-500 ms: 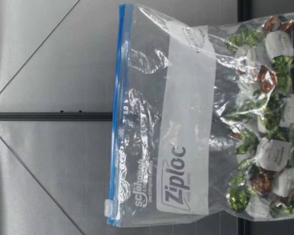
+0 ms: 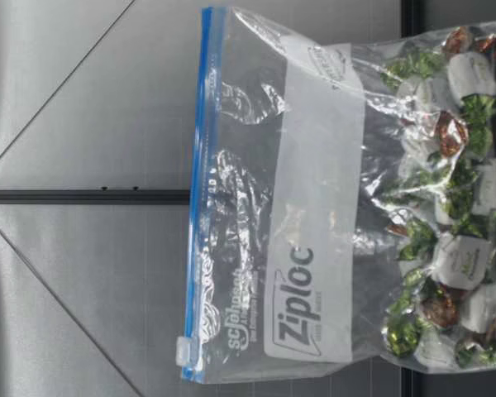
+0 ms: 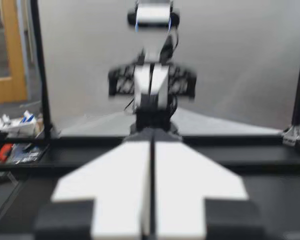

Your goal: Slide open the ziploc bag.

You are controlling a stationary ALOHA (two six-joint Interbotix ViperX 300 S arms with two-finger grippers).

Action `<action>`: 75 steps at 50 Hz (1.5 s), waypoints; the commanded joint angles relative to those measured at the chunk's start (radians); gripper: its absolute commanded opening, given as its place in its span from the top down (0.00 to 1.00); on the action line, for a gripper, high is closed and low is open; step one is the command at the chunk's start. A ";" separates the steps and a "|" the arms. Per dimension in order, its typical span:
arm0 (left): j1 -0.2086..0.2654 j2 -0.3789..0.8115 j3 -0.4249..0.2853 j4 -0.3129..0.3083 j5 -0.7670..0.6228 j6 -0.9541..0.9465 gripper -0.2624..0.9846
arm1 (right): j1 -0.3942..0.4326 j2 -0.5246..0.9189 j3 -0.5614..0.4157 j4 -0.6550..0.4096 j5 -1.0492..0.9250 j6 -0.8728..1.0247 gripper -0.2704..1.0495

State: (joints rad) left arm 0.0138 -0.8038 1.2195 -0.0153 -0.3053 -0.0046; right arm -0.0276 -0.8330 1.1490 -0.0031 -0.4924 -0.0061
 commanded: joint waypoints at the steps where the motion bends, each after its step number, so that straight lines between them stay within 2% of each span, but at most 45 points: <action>1: 0.040 0.064 0.002 -0.021 -0.009 -0.005 0.93 | -0.044 0.092 -0.061 0.000 -0.040 0.000 0.92; 6: 0.084 0.149 0.012 -0.069 -0.012 -0.003 0.93 | -0.077 0.199 -0.112 0.000 -0.041 0.000 0.92; 16: 0.087 0.307 -0.002 -0.084 -0.060 -0.003 0.87 | -0.080 0.422 -0.247 -0.002 -0.038 -0.005 0.91; 24: 0.086 0.383 -0.011 -0.084 -0.104 -0.014 0.70 | -0.080 0.578 -0.359 -0.011 -0.008 -0.006 0.84; 28: 0.086 0.390 -0.009 -0.084 -0.129 -0.021 0.56 | -0.080 0.640 -0.416 -0.029 0.028 -0.006 0.77; 34: 0.086 0.396 -0.009 -0.084 -0.152 -0.026 0.44 | -0.080 0.713 -0.495 -0.061 0.091 -0.006 0.61; 40: 0.077 0.416 -0.008 -0.084 -0.190 -0.026 0.44 | -0.080 0.773 -0.563 -0.075 0.146 -0.006 0.44; 43: 0.067 0.437 -0.011 -0.084 -0.218 -0.026 0.44 | -0.080 0.799 -0.589 -0.075 0.170 -0.006 0.40; 61: 0.064 0.606 -0.064 -0.084 -0.345 -0.026 0.44 | -0.080 0.899 -0.696 -0.081 0.305 -0.008 0.39; 75: 0.064 0.650 -0.092 -0.084 -0.370 -0.026 0.46 | -0.080 0.925 -0.713 -0.100 0.333 -0.005 0.39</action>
State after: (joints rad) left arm 0.0798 -0.1457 1.1474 -0.0997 -0.6642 -0.0307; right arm -0.1012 0.1012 0.4602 -0.1012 -0.1580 -0.0123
